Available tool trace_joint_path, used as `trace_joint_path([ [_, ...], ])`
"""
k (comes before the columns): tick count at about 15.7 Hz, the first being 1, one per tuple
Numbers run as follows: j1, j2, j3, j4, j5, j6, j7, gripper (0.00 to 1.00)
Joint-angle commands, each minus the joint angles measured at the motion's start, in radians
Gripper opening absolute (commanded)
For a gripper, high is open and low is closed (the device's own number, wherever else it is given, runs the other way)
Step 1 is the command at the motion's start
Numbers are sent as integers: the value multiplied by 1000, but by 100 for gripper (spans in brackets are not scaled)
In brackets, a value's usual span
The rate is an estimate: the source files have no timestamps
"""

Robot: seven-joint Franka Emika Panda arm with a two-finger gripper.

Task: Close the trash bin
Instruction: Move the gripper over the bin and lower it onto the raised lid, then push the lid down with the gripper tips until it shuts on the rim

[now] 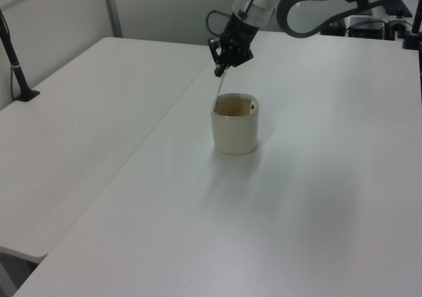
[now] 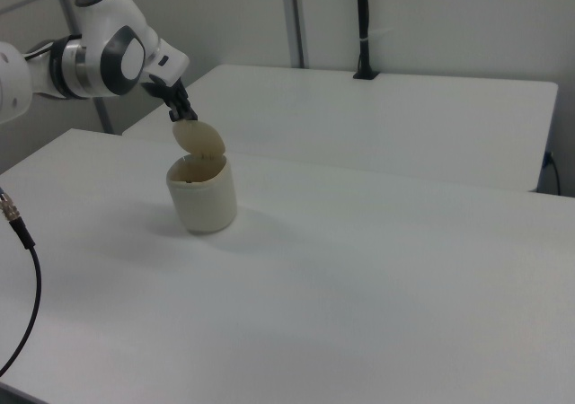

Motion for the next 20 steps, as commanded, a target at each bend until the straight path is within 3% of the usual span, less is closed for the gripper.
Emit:
trace_joint_path([
  [1, 7, -116, -9, -168, -10, 0, -40, 0],
  [8, 2, -132, -9, -229, -12, -73, -45, 0],
  [20, 13, -63, -10, -242, -18, -71, -43, 0],
])
